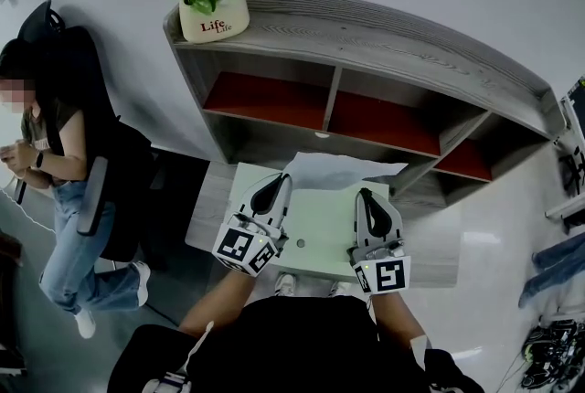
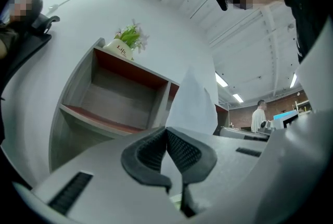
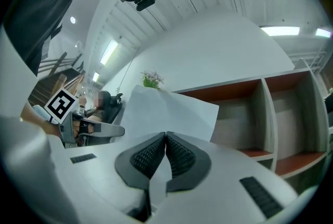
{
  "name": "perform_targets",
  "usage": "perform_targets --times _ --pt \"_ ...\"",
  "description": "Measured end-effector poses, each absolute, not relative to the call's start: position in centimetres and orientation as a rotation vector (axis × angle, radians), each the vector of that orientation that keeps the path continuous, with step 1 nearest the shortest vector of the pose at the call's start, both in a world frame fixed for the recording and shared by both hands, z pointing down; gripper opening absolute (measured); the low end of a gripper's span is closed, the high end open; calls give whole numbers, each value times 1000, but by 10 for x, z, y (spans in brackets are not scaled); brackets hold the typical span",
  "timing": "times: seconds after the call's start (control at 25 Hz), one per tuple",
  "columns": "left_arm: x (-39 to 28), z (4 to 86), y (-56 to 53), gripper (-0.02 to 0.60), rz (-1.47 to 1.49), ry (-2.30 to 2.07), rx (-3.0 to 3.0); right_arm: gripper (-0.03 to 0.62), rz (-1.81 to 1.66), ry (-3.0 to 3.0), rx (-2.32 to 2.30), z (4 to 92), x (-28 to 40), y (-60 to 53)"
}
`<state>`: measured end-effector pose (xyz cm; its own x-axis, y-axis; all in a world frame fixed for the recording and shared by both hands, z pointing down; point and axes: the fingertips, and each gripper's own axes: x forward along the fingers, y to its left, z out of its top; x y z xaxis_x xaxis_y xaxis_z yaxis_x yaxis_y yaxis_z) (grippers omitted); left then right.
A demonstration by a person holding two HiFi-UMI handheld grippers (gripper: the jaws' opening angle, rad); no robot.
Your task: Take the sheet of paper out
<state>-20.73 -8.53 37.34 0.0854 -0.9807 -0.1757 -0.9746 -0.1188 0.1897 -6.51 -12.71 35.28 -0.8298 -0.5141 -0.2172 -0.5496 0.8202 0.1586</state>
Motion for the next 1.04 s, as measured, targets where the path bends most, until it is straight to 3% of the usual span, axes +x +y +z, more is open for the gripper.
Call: perform_targets --times 1.04 --pt "-215 382 -93 6 -367 -2127 2199 21 281 2891 -849 373 -63 -131"
